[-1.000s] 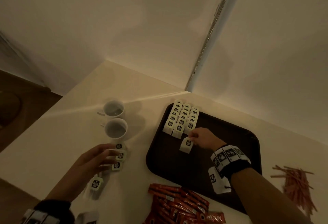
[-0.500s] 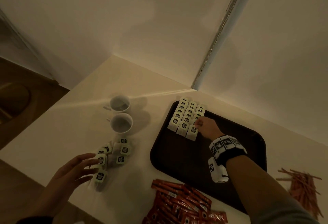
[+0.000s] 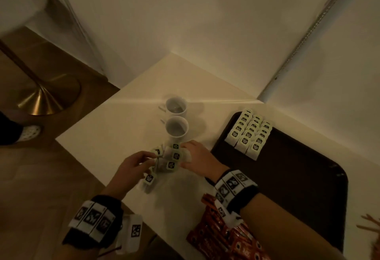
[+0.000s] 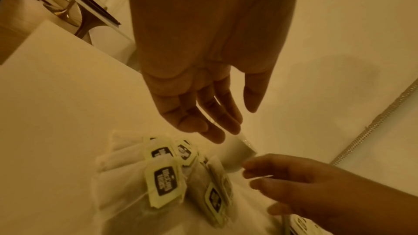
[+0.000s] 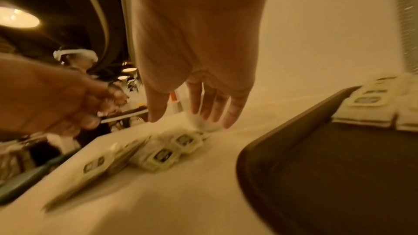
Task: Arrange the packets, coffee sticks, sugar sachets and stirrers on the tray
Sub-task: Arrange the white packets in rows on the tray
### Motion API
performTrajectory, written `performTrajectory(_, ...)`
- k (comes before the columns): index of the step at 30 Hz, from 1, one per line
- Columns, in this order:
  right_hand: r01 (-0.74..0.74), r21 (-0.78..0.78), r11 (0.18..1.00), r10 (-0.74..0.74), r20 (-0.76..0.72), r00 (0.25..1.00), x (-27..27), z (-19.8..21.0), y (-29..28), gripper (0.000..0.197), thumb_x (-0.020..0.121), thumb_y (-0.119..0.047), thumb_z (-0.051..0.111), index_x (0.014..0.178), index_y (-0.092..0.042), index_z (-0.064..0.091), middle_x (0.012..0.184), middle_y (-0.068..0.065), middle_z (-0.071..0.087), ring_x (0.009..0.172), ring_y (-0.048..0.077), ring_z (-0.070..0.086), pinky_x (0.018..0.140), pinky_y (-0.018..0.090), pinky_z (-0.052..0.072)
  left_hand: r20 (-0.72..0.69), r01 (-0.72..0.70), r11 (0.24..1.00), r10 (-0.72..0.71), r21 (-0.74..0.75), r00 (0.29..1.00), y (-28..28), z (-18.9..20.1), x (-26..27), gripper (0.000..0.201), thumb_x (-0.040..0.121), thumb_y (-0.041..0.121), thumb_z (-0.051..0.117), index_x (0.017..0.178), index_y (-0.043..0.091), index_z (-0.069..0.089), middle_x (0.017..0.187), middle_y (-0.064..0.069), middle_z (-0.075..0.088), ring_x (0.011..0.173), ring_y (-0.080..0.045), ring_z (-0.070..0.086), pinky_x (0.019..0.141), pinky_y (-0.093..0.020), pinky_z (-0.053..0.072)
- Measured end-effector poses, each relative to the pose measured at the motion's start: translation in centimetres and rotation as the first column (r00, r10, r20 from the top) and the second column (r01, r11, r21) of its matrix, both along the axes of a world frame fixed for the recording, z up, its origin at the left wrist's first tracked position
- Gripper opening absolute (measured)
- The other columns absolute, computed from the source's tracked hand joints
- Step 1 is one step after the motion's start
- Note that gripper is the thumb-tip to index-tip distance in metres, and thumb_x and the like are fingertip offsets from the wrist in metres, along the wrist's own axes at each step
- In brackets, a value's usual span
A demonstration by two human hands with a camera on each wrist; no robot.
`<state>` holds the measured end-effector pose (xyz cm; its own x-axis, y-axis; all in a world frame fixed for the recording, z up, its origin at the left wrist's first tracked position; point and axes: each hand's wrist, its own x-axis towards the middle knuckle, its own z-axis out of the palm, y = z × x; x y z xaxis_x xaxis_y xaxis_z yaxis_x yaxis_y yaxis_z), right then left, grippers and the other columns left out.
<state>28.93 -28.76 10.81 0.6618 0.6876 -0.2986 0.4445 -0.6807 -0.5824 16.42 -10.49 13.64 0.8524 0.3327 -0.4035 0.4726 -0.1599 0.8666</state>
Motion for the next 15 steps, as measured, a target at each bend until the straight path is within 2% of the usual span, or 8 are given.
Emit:
performTrajectory(3,0.027,-0.096,0.995,-0.015,0.118,0.993,-1.2,-1.9,2.5,0.072,0.076,-0.046,0.071,0.132,-0.013,0.04,0.132,0.007,0.043,0.12,0.027,0.041,0.097,0.041,0.042,0.014,0.0,0.997,0.002,-0.077,1.0,-0.7,0.4,-0.2,0.012,0.094,0.01,0.056,0.097,0.009,0.067,0.086,-0.015,0.066,0.069,-0.018,0.059,0.062,-0.026,0.049)
performTrajectory(6,0.065,-0.172,0.983,-0.029,0.206,0.978,-2.1,-3.1,3.7,0.085,0.072,-0.052,0.071,0.136,-0.013,0.033,0.135,0.007,0.039,0.122,0.027,0.038,0.096,0.042,0.042,0.018,-0.006,0.994,0.008,-0.112,1.0,-0.7,0.5,-0.6,0.013,0.094,0.01,0.055,0.095,0.012,0.068,0.085,-0.01,0.066,0.07,-0.02,0.059,0.068,-0.034,0.049)
performTrajectory(8,0.07,-0.196,0.978,-0.019,0.253,0.967,-2.5,-3.5,4.1,0.079,0.075,-0.048,0.07,0.137,-0.015,0.034,0.134,0.006,0.039,0.121,0.027,0.038,0.093,0.042,0.042,0.016,-0.025,0.992,0.027,-0.124,1.0,-0.6,0.3,-0.8,0.013,0.094,0.01,0.055,0.096,0.011,0.068,0.086,-0.01,0.066,0.069,-0.02,0.059,0.066,-0.03,0.05)
performTrajectory(11,0.044,-0.139,0.989,-0.008,0.251,0.968,-2.4,-3.9,4.2,0.058,0.081,-0.036,0.067,0.128,-0.017,0.042,0.125,0.007,0.043,0.115,0.028,0.043,0.089,0.043,0.045,0.025,-0.045,0.991,0.048,-0.126,0.999,-0.3,0.0,-0.9,0.013,0.094,0.008,0.054,0.098,0.01,0.067,0.087,-0.011,0.067,0.068,-0.018,0.059,0.057,-0.019,0.048)
performTrajectory(15,0.001,-0.125,0.992,0.02,0.168,0.986,-2.0,-4.4,3.9,0.051,0.086,-0.029,0.063,0.131,-0.016,0.044,0.13,0.007,0.045,0.116,0.028,0.045,0.096,0.042,0.043,0.037,-0.088,0.987,0.094,-0.137,0.995,0.0,-0.7,-0.8,0.014,0.094,0.007,0.054,0.094,0.013,0.067,0.088,-0.01,0.066,0.067,-0.014,0.059,0.055,-0.016,0.047)
